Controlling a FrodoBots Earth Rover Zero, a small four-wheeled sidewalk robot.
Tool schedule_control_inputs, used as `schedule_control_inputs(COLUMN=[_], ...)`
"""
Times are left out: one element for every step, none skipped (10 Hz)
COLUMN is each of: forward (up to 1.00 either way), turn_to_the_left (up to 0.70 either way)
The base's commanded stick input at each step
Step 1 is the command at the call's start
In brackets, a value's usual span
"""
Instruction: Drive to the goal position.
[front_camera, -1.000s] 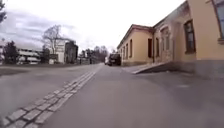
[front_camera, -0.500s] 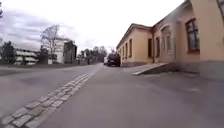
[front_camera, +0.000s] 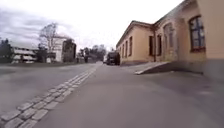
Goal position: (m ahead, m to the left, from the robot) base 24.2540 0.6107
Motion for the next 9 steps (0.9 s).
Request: schedule_control_inputs(forward=[0.85,0.85,0.85,0.85,0.85,0.85,0.85,0.85,0.85], turn_to_the_left=[0.00,0.00,0.00,0.00,0.18,0.34,0.33,0.00,0.00])
